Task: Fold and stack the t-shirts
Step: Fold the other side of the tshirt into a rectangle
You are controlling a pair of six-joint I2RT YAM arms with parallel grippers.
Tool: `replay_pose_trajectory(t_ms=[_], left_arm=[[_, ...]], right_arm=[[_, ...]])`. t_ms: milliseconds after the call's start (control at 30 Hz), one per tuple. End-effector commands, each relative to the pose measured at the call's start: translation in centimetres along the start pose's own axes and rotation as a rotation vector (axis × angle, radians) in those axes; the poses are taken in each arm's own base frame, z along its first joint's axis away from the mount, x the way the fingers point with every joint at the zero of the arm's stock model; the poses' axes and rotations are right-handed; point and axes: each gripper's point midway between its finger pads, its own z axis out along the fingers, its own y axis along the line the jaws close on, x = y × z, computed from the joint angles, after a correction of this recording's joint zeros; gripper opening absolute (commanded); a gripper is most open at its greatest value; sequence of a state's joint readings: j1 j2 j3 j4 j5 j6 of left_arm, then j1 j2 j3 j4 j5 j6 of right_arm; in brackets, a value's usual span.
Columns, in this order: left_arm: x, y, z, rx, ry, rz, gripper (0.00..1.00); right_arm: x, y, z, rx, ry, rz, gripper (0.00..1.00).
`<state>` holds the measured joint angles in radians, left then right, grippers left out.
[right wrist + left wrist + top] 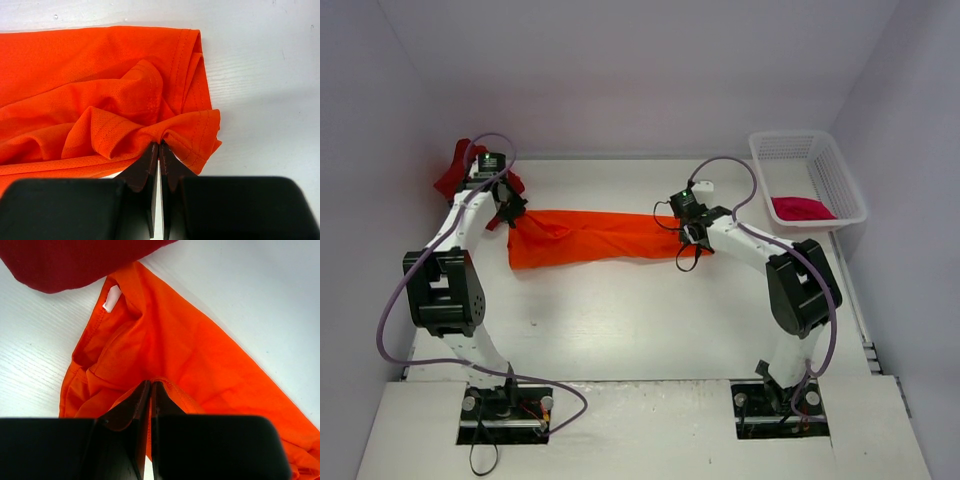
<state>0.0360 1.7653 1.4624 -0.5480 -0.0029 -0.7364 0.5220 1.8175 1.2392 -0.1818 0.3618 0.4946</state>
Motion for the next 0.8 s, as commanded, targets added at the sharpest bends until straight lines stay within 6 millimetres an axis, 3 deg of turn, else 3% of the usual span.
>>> replay_pose_trajectory(t_ms=[0,300,767], left_arm=[[-5.3,-2.2,-3.8,0.082,-0.176,-0.006,0.0],[-7.5,-3.3,-5.3,0.096,-0.225,0.006,0.0],[-8.4,-4.2,-4.6,0.107,-0.229,0.006,0.0]], right_arm=[[-4.6,0.3,-2.1,-0.026,-0.115,0.046,0.0],[-5.8,0.3,-3.3,-0.045,-0.144,0.056,0.0],[-7.4,-0.3,-4.3,-0.045,-0.175,0.07,0.0]])
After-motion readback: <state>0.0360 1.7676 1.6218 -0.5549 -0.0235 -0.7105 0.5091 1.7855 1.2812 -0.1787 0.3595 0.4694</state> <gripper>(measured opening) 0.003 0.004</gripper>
